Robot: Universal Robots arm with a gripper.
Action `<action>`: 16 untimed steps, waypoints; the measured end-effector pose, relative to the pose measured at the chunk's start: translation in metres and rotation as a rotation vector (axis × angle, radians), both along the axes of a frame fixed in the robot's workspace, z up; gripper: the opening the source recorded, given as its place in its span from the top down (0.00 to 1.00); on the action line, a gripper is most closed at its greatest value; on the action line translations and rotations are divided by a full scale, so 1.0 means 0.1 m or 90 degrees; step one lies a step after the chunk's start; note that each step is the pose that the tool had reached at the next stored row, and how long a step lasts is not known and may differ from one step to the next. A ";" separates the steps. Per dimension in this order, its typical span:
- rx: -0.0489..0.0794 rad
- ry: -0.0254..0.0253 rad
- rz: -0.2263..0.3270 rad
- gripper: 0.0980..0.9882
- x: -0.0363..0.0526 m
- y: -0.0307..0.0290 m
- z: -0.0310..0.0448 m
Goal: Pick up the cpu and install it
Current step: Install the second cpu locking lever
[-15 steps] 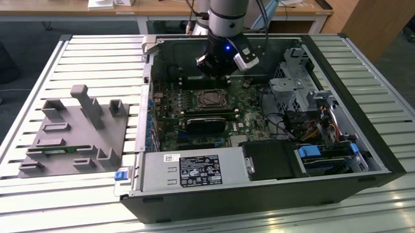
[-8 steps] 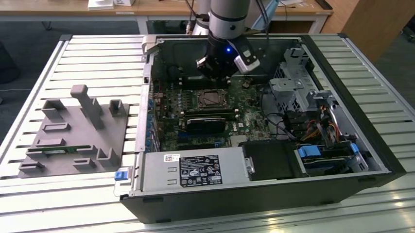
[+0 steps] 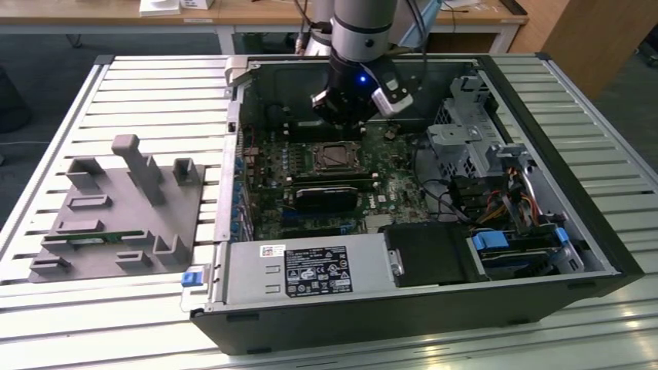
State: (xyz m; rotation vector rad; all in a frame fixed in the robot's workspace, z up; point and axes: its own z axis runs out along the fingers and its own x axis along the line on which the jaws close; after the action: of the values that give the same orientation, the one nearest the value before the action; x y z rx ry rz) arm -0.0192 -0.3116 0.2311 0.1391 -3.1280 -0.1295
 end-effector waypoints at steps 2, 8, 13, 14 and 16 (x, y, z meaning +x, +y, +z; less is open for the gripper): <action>0.000 -0.0001 0.000 0.99 0.000 0.000 0.051; 0.000 0.0000 0.000 0.99 0.000 -0.023 0.123; 0.000 0.0000 0.000 0.99 0.000 -0.091 0.123; 0.000 0.0000 0.000 0.99 0.000 -0.100 0.123; -0.001 -0.0001 0.000 0.99 0.000 -0.119 0.123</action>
State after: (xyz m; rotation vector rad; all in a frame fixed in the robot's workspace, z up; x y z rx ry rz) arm -0.0191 -0.3235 0.2435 0.1391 -3.1282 -0.1281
